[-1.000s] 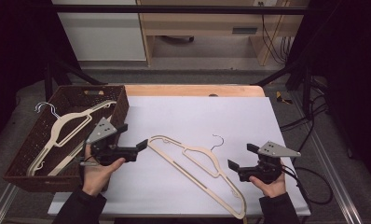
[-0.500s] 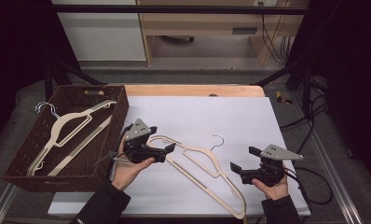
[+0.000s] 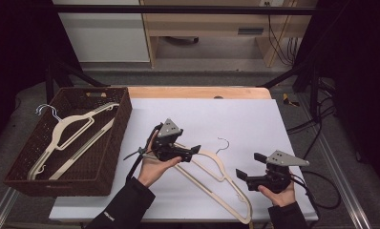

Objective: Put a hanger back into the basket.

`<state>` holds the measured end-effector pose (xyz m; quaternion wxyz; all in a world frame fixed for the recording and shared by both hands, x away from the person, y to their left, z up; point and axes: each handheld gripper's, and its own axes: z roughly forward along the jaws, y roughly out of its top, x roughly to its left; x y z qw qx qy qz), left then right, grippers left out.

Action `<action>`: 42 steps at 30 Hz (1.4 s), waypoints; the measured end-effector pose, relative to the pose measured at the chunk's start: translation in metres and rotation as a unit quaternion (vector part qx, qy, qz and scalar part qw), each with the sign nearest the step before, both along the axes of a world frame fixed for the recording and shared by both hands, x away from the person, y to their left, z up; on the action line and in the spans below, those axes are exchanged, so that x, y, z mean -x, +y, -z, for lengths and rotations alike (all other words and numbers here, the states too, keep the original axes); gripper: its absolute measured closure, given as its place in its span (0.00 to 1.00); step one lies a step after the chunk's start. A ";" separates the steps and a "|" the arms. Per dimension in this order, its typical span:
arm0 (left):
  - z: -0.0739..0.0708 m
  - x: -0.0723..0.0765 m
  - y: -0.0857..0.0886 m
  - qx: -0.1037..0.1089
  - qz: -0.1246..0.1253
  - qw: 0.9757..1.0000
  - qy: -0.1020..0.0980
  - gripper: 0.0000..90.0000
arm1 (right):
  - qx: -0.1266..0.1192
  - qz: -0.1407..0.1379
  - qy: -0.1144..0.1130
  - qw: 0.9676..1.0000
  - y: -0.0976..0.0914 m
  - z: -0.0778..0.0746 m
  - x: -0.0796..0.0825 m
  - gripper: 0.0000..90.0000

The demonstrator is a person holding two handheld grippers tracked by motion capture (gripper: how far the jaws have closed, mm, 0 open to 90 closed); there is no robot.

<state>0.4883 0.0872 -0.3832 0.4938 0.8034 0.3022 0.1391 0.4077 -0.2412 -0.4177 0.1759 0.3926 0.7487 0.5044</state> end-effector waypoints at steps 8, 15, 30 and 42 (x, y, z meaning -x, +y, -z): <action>0.015 -0.014 -0.029 -0.022 0.015 0.999 0.017 0.16 | 0.005 -0.005 0.004 1.000 0.002 0.003 -0.001 0.09; 0.029 -0.024 -0.051 -0.038 0.026 0.999 0.027 0.19 | 0.000 -0.008 0.008 1.000 0.002 0.004 -0.001 0.09; 0.063 -0.042 -0.091 -0.080 0.035 0.995 0.056 0.34 | 0.007 -0.015 0.013 1.000 0.005 0.007 -0.004 0.10; 0.083 -0.051 -0.108 -0.108 0.028 0.991 0.067 0.55 | 0.009 -0.013 0.016 1.000 0.006 0.008 -0.004 0.11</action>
